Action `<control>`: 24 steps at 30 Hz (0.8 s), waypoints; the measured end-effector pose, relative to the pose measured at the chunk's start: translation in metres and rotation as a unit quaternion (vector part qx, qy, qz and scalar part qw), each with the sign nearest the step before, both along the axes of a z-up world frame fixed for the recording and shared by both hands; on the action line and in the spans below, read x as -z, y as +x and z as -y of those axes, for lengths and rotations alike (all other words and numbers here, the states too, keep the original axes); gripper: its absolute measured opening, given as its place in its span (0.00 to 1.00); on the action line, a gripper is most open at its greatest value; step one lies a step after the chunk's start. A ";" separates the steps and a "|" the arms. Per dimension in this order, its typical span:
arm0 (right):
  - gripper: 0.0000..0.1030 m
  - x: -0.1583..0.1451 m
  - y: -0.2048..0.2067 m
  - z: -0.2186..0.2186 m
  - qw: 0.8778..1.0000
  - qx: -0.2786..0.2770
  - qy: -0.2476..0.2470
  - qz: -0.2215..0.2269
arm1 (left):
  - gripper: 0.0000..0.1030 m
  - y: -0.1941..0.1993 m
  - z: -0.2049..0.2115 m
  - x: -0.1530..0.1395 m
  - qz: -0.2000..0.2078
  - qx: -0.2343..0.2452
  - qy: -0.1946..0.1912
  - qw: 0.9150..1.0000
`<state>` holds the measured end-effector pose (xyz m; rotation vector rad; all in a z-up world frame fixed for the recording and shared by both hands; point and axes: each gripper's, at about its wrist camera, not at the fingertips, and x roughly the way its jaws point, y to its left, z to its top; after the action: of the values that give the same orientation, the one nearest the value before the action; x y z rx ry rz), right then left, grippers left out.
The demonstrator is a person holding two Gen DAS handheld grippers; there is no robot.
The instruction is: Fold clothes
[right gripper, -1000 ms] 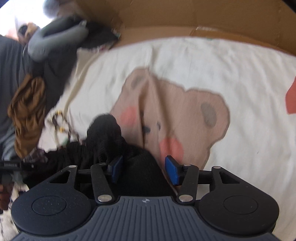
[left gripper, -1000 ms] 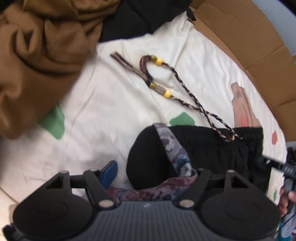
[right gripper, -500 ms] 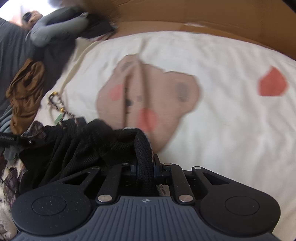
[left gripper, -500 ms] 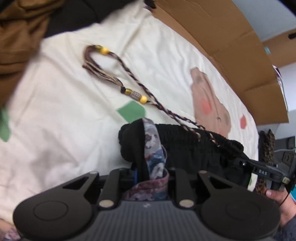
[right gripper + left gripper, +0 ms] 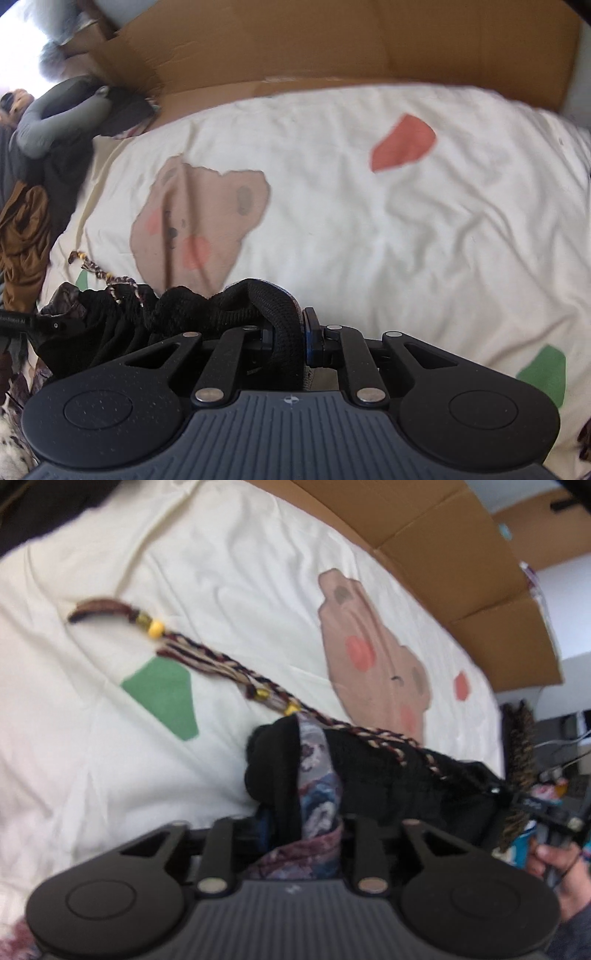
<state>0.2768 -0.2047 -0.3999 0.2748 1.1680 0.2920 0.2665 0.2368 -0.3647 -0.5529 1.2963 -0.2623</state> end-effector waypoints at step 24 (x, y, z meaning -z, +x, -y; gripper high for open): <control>0.20 0.012 -0.009 0.008 1.000 0.022 0.016 -0.016 | 0.57 0.070 -0.012 -0.046 0.082 0.172 0.219 0.957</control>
<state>0.2675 -0.2130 -0.4117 0.3327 1.1886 0.2689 0.3364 0.2493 -0.3191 0.0749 1.2351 -0.2894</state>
